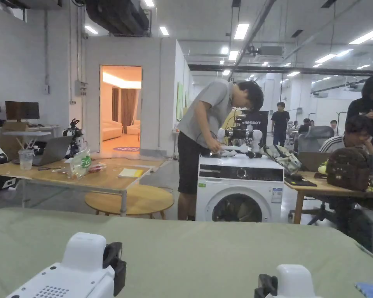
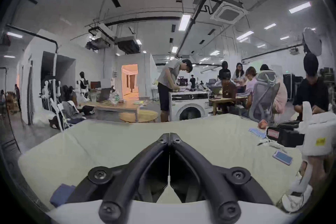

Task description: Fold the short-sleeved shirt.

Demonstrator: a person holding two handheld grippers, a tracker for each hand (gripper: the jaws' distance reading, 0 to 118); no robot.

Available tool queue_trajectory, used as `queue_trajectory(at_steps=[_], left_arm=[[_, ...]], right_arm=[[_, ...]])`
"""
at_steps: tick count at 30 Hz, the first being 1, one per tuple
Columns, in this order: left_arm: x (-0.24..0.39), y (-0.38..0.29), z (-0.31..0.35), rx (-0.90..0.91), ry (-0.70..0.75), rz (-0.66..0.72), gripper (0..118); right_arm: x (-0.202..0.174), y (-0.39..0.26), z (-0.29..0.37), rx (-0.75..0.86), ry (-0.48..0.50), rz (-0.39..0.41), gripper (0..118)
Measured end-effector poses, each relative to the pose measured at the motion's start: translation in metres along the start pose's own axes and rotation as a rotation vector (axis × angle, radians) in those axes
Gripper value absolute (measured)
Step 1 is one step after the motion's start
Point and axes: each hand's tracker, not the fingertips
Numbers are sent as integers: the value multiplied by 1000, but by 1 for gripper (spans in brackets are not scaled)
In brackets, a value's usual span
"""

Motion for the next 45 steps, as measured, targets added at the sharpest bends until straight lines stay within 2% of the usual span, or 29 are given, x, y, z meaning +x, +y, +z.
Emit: queue_trajectory(at_steps=[1,2,4,7,9,15,22,23,24,25,26,27,29,30,31,32,33,38,45], left_arm=[[6,-3,9,10,28,-1,0],[11,-6,16,13,47,-4,0],[20,-7,27,13,112,-1,0],[18,-2,26,-12,7,6,0],[25,-5,29,-11,90,-29,0],[23,-11,32,-32,55,-46,0],[26,-9,36,-14,62,-43,0],[28,-10,35,-9,70,-53,6],[28,-11,35,-10,76,-63,21],[27,-11,35,-15,73,-70,36],[27,-12,34,-21,65,-74,49],[25,-13,34,-25,57,-78,52],[24,-16,35,-30,63,-78,58],[22,-17,35,-31,69,-70,71],[20,-17,37,-29,70,-58,84],[17,-18,38,-26,69,-45,95],[16,-18,41,-17,72,-30,98],[6,-13,49,10,57,-8,98],[7,-12,53,49,57,15,97]], right_arm=[[-4,-1,7,39,-23,-18,0],[-7,-2,13,41,-13,-3,0],[-18,-9,30,81,-54,79,0],[-24,-6,37,44,-30,51,0],[-28,-4,42,53,-42,59,0],[-23,-2,47,43,-43,11,0],[-22,-7,49,36,-38,38,0],[-23,-7,50,41,-38,41,7],[-23,-7,51,53,-39,41,22],[-24,-7,54,65,-37,39,43],[-24,-5,57,69,-31,35,70],[-24,-2,58,67,-17,30,70],[-25,0,58,73,-4,33,83],[-26,-1,57,79,-1,40,99],[-27,-2,58,89,1,43,109],[-27,-2,59,96,5,42,112],[-27,-3,59,93,13,33,112],[-26,-8,57,87,32,-1,112],[-29,-11,56,72,4,63,112]])
